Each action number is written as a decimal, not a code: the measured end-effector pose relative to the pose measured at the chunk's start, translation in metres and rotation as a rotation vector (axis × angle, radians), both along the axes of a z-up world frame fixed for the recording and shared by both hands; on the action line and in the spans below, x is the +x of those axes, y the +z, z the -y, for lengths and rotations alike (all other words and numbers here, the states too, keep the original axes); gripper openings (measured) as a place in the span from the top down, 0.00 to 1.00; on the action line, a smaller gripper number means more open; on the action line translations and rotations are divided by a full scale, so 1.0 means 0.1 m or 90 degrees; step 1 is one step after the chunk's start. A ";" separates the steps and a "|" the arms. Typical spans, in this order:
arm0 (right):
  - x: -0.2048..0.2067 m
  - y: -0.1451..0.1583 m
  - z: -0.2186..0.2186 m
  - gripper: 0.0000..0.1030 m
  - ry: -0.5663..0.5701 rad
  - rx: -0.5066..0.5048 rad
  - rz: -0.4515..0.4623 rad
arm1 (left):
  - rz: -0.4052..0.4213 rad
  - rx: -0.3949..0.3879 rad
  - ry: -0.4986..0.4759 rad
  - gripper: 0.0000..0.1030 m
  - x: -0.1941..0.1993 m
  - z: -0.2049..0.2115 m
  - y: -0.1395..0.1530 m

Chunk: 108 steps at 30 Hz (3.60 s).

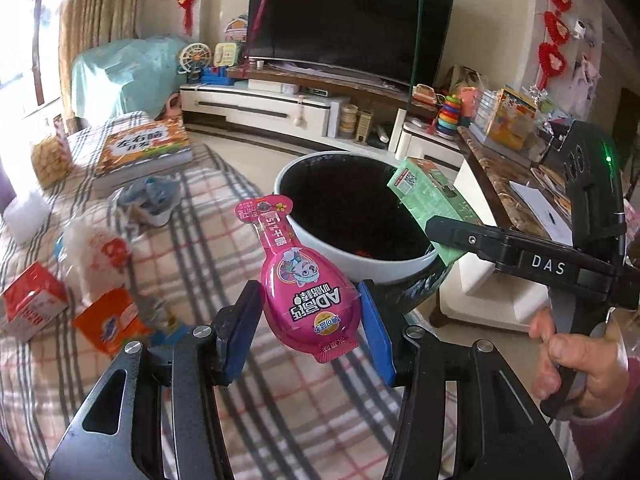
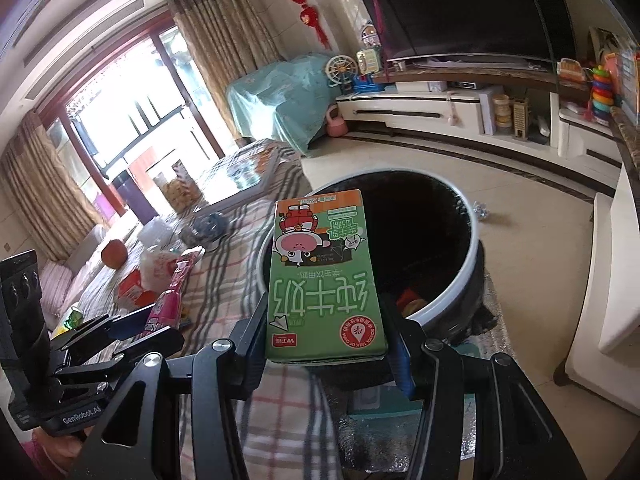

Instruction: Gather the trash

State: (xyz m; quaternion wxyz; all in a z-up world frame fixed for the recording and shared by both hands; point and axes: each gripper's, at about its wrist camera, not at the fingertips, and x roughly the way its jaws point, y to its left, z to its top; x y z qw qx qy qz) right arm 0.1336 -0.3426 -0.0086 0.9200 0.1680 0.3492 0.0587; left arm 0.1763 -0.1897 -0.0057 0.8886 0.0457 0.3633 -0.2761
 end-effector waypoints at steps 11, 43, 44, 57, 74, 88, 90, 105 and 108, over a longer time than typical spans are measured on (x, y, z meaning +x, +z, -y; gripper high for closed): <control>0.19 -0.09 0.28 0.50 -0.018 -0.003 -0.018 | 0.002 0.014 -0.033 0.52 0.22 0.33 0.03; 0.54 -0.09 0.58 0.47 -0.036 -0.005 -0.028 | -0.032 0.023 -0.057 0.36 0.71 0.74 -0.06; 0.53 -0.08 0.59 0.47 -0.040 -0.001 -0.025 | -0.030 0.020 -0.054 0.30 0.70 0.72 -0.06; 0.24 -0.05 0.38 0.16 -0.056 0.028 0.013 | -0.033 -0.006 -0.011 0.27 0.38 0.24 -0.06; 0.03 -0.07 -0.44 0.05 0.013 0.053 0.017 | -0.063 -0.039 0.119 0.24 -0.05 -1.07 -0.25; 0.08 -0.19 -1.32 0.05 0.132 0.028 -0.010 | -0.074 -0.052 0.230 0.24 -0.15 -2.00 -0.39; 0.11 -0.21 -1.43 0.05 0.149 0.025 -0.017 | -0.076 -0.052 0.244 0.24 -0.15 -2.11 -0.41; 0.36 -0.38 -1.98 0.05 0.218 -0.010 -0.054 | -0.092 -0.005 0.236 0.19 0.22 -2.45 -0.54; 0.44 -0.41 -2.03 0.05 0.226 -0.017 -0.065 | -0.088 0.016 0.221 0.17 0.37 -2.46 -0.52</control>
